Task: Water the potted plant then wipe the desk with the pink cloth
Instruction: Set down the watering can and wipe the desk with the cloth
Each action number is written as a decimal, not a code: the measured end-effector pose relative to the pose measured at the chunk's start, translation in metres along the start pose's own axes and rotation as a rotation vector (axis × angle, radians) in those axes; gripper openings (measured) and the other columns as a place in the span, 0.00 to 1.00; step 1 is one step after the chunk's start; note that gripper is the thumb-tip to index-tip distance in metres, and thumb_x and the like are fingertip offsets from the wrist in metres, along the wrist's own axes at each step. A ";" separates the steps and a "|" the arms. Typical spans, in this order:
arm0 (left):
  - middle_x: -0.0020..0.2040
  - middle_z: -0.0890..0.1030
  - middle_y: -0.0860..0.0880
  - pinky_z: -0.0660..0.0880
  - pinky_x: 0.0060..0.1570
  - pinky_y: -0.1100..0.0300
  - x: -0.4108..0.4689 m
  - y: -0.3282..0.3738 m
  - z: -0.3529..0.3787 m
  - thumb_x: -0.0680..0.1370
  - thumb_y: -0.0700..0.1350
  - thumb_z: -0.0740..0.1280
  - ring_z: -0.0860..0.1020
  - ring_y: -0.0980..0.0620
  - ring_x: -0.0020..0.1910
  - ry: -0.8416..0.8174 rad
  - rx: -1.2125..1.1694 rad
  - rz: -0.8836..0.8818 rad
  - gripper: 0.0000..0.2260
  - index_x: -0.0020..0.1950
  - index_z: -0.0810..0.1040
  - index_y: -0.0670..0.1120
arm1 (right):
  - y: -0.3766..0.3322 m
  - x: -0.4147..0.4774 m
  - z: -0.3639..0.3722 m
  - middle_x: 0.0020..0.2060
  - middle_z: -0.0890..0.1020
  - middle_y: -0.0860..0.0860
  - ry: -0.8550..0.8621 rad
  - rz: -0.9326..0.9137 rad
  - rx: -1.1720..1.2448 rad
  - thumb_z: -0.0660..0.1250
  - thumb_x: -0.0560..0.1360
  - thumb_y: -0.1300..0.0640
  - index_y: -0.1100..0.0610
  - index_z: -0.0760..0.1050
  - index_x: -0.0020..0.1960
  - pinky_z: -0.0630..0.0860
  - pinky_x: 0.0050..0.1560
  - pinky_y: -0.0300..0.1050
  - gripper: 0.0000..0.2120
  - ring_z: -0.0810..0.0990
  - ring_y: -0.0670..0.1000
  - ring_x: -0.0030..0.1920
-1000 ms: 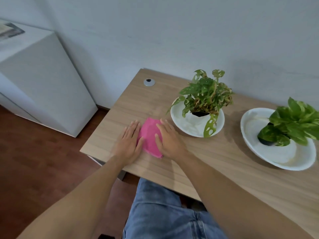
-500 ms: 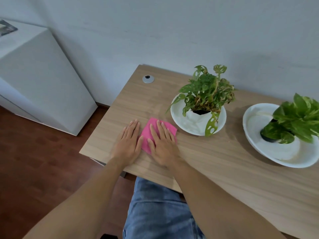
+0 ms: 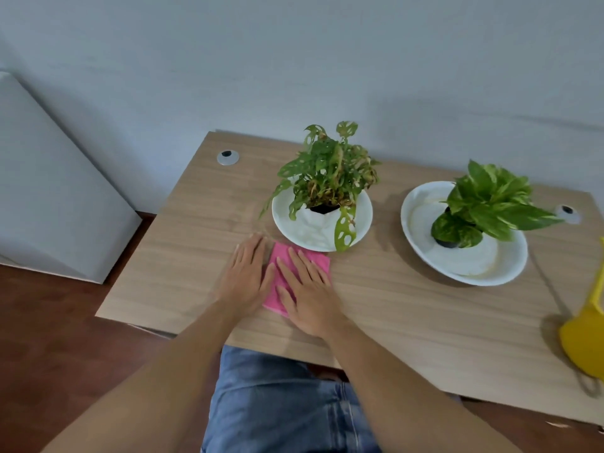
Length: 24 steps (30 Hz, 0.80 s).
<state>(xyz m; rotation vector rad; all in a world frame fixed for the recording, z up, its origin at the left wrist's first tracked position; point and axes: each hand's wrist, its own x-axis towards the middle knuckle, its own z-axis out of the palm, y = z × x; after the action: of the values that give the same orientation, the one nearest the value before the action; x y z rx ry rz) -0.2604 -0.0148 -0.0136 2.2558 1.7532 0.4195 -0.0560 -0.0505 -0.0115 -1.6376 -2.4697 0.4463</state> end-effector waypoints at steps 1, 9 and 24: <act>0.87 0.64 0.43 0.57 0.87 0.44 0.002 0.006 0.003 0.89 0.58 0.52 0.61 0.44 0.87 -0.004 -0.005 0.006 0.30 0.87 0.63 0.43 | 0.007 -0.006 -0.002 0.90 0.45 0.49 -0.003 0.006 -0.005 0.45 0.89 0.41 0.46 0.46 0.90 0.44 0.88 0.55 0.31 0.42 0.51 0.89; 0.89 0.60 0.41 0.49 0.89 0.46 0.004 0.047 0.023 0.86 0.57 0.56 0.56 0.43 0.89 -0.012 -0.002 -0.004 0.34 0.89 0.57 0.42 | 0.052 -0.047 -0.014 0.90 0.45 0.48 -0.002 0.084 -0.033 0.44 0.89 0.38 0.45 0.45 0.90 0.44 0.88 0.56 0.31 0.41 0.50 0.89; 0.90 0.56 0.43 0.51 0.89 0.46 0.004 0.056 0.023 0.86 0.59 0.57 0.53 0.46 0.90 -0.008 0.078 -0.027 0.35 0.90 0.53 0.45 | 0.057 -0.052 -0.019 0.90 0.49 0.50 0.001 0.104 -0.059 0.48 0.89 0.39 0.46 0.49 0.90 0.48 0.88 0.57 0.32 0.44 0.52 0.89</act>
<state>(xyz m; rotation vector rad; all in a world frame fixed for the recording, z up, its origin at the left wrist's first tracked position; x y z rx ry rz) -0.2003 -0.0246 -0.0139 2.2795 1.8242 0.3415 0.0201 -0.0744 -0.0101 -1.7954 -2.4265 0.3888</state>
